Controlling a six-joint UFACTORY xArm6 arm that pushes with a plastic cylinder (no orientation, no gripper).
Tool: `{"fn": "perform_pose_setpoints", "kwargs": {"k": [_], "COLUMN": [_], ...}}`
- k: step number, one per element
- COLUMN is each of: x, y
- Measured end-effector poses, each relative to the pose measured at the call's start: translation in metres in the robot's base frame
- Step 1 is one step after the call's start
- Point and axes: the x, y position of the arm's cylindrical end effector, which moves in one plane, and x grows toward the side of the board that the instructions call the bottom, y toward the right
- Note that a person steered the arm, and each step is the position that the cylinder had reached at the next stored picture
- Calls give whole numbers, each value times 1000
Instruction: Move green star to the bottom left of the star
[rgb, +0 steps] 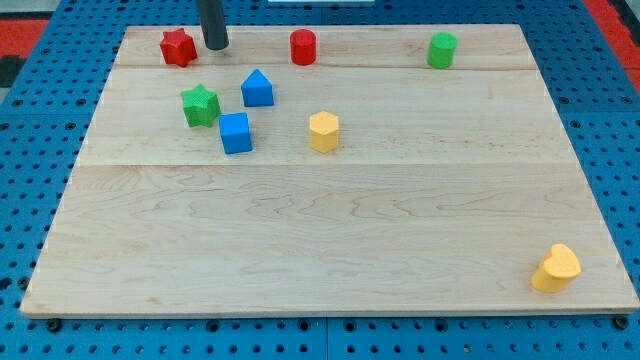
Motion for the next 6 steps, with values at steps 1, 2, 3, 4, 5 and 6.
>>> {"fn": "perform_pose_setpoints", "kwargs": {"k": [1, 2, 3, 4, 5, 6], "x": [0, 0, 0, 0, 0, 0], "y": [-4, -8, -18, -25, -36, -48]}}
